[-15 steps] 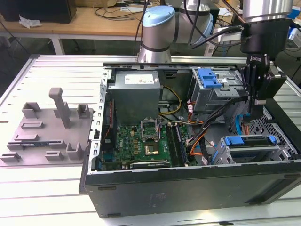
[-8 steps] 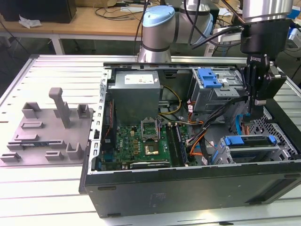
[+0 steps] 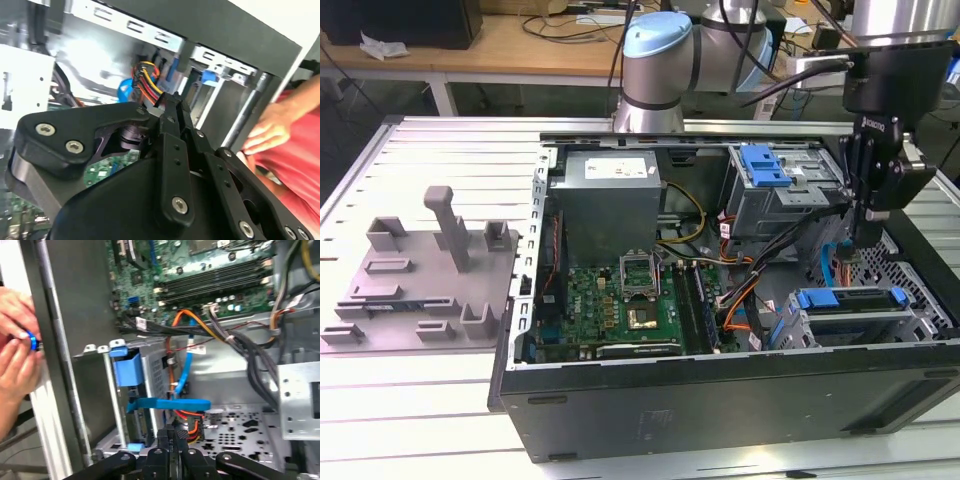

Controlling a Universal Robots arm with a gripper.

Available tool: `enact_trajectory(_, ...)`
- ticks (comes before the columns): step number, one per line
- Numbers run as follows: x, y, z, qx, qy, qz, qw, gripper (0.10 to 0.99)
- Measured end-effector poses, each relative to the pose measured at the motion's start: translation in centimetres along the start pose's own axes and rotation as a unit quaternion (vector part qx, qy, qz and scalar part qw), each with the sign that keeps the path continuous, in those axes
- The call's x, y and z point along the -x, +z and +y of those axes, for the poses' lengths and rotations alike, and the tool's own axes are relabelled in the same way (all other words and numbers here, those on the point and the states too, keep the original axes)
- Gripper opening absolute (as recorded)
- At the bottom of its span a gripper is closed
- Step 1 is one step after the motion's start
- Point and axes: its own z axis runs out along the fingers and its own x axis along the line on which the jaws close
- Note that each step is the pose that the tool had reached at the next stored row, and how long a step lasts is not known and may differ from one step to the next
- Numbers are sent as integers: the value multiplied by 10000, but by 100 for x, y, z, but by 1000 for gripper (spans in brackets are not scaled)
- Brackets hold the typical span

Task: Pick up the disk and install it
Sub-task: 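Insert the first disk wire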

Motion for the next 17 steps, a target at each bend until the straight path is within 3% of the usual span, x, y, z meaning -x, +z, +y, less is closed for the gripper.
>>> enact_trajectory(2, -8, -14, -3, 48, -5, -115, 9999, 165)
enact_trajectory(4, -19, -36, -7, 96, -17, -197, 9998, 165)
enact_trajectory(9, -98, -100, -32, 184, -35, -350, 9992, 165)
enact_trajectory(11, -150, -87, -44, 219, -38, -404, 9989, 165)
enact_trajectory(13, -196, -68, -62, 232, -39, -430, 9988, 165)
enact_trajectory(16, -321, -18, -108, 254, -39, -478, 9985, 165)
enact_trajectory(17, -421, 22, -131, 286, -45, -504, 9983, 165)
